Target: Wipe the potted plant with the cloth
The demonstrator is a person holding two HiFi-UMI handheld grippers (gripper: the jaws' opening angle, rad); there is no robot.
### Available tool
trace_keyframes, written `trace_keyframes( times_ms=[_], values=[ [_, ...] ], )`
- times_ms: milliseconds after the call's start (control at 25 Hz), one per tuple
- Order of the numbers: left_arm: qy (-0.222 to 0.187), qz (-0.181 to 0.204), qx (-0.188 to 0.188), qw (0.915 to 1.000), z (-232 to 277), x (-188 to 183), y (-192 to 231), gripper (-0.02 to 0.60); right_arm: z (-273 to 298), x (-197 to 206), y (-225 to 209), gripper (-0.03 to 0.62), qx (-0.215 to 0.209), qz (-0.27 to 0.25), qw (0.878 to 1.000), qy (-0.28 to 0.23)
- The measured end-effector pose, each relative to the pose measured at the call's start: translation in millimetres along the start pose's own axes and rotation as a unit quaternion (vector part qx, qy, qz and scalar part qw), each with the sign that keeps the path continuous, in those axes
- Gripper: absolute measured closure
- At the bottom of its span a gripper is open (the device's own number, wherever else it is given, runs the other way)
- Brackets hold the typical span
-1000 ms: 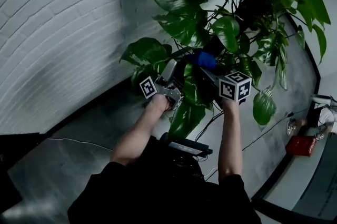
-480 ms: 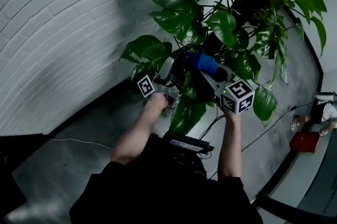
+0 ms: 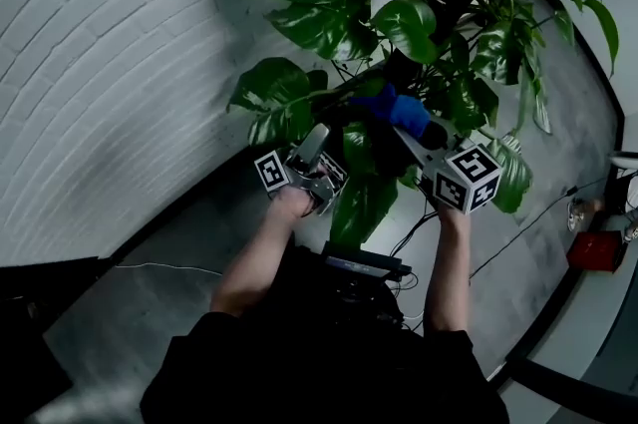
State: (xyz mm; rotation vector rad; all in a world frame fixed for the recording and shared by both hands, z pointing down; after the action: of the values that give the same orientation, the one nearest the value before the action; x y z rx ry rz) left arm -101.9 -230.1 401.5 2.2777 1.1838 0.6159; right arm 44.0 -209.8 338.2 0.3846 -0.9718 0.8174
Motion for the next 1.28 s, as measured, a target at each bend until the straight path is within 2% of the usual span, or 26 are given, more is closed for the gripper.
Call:
trace_keyframes(
  times_ms=[160, 280, 600, 720, 800, 880, 960, 1080, 1160, 1280],
  values=[
    [-0.012, 0.002, 0.010, 0.9999, 1, 4, -8, 0.146, 29, 23, 22, 0.474, -0.042, -0.011, 0.998, 0.053],
    [-0.034, -0.005, 0.016, 0.9993, 0, 4, -8, 0.146, 33, 33, 40, 0.474, -0.056, -0.025, 0.996, 0.067],
    [-0.069, -0.015, 0.010, 0.9975, -6, 1, -4, 0.146, 24, 51, 78, 0.474, -0.078, -0.038, 0.994, 0.069],
    [-0.073, -0.014, 0.005, 0.9972, -8, 0, -2, 0.146, 20, 58, 93, 0.474, -0.104, -0.050, 0.991, 0.074],
    [-0.067, -0.013, 0.002, 0.9976, -9, 2, -3, 0.146, 14, 60, 98, 0.473, -0.132, -0.039, 0.988, 0.063],
    [-0.050, -0.010, -0.003, 0.9987, -9, 5, -5, 0.146, 1, 54, 92, 0.473, -0.154, -0.001, 0.988, 0.024],
    [-0.022, -0.006, -0.012, 0.9997, -9, 10, -8, 0.146, -16, 40, 76, 0.474, -0.143, 0.032, 0.989, -0.023],
    [0.012, -0.003, -0.019, 0.9997, -10, 19, -15, 0.146, -42, 25, 43, 0.473, -0.084, 0.054, 0.993, -0.071],
    [0.028, -0.003, -0.017, 0.9994, -10, 25, -21, 0.146, -52, 23, 25, 0.474, -0.050, 0.063, 0.993, -0.083],
    [0.053, -0.005, -0.021, 0.9984, -9, 34, -26, 0.146, -56, 26, 11, 0.474, -0.024, 0.064, 0.995, -0.076]
  ],
)
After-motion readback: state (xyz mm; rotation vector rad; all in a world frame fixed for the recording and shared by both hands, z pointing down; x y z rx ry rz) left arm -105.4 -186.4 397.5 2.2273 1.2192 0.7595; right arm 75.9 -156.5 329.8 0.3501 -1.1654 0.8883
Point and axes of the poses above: the fingertips, and each gripper's own axes: z forward along the fingers, y to its left, x out of its underside, the point moved 4 cm from there along -z, backward along the fingers, and after that the axes turned 12 degrees about y, right-handed, at the moved point
